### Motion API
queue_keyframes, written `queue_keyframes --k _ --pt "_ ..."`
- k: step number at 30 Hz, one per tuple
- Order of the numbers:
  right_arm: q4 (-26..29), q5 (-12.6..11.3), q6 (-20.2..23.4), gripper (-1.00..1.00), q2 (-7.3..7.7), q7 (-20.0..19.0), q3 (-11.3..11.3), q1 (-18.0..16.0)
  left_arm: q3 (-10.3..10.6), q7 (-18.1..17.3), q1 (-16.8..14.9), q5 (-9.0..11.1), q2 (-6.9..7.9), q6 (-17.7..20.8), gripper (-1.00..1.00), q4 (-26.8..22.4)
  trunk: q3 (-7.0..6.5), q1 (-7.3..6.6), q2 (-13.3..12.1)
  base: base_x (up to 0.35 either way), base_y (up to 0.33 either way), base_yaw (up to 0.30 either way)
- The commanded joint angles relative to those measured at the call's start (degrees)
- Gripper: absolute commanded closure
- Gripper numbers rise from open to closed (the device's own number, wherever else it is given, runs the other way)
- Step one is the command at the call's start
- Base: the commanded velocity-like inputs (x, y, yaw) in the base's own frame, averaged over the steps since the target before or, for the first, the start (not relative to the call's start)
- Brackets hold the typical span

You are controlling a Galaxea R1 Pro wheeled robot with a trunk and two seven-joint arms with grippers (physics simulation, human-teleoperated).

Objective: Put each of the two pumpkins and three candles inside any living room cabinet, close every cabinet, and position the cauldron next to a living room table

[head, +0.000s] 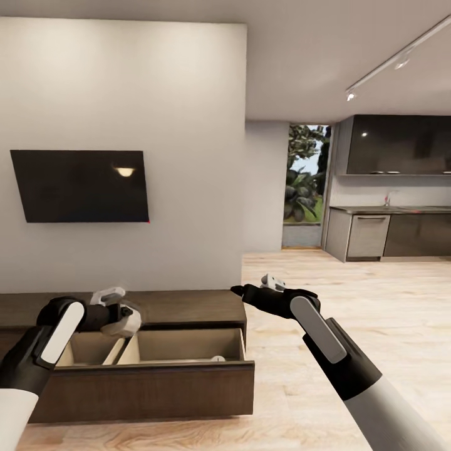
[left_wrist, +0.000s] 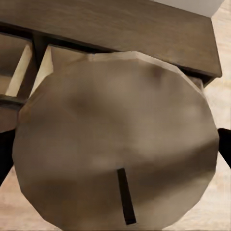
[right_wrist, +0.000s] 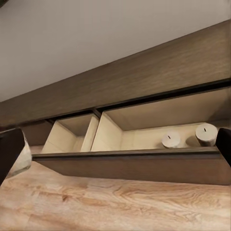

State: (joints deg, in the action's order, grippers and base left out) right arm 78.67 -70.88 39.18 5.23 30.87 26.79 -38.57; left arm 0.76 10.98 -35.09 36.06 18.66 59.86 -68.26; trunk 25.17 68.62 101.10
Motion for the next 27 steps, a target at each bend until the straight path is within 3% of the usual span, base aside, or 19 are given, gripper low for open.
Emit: queue_keyframes --k 1,4,9,13,14,19,23,27 --pt "0.1 -0.6 -0.1 -1.00 0.06 0.6 0.1 -0.1 0.1 1.6 -0.1 1.7 -0.01 0.1 1.00 0.6 0.06 -0.01 0.0 0.004 0.000 0.000" --pt "0.1 -0.6 -0.1 -1.00 0.13 0.6 0.1 -0.1 0.2 4.4 -0.5 1.7 -0.11 0.0 1.00 2.3 0.06 -0.01 0.0 0.002 0.000 0.000" --pt "0.1 -0.6 -0.1 -1.00 0.08 0.6 0.1 -0.1 0.3 5.4 -1.9 1.6 -0.49 -1.2 1.00 3.6 0.06 -0.01 0.0 0.000 0.000 0.000" --pt "0.2 -0.6 -0.1 -1.00 0.12 0.5 0.1 -0.1 0.7 5.6 -5.5 1.5 -2.99 -5.9 1.00 10.4 0.06 -0.01 0.0 0.000 0.000 0.000" --pt "0.2 -0.6 -0.1 -1.00 0.14 0.5 0.0 -0.1 2.0 5.6 -6.7 1.5 -4.04 -8.0 1.00 12.5 0.06 -0.01 0.0 0.000 0.000 0.000" --pt "0.2 -0.6 -0.1 -1.00 0.13 0.6 0.1 -0.1 8.4 5.6 -8.0 1.4 -5.60 -11.8 1.00 15.6 0.06 -0.01 0.0 0.000 0.000 0.000" --pt "0.2 -0.6 -0.1 -1.00 0.07 0.6 0.1 -0.1 9.7 5.6 -8.9 1.4 -6.12 -12.8 1.00 17.9 0.06 -0.01 0.0 0.000 0.000 0.000" --pt "0.2 -0.6 -0.1 -1.00 0.09 0.6 0.1 -0.1 10.3 5.2 -9.7 1.4 -6.36 -16.3 1.00 21.6 0.06 -0.01 0.0 0.000 0.000 0.000"
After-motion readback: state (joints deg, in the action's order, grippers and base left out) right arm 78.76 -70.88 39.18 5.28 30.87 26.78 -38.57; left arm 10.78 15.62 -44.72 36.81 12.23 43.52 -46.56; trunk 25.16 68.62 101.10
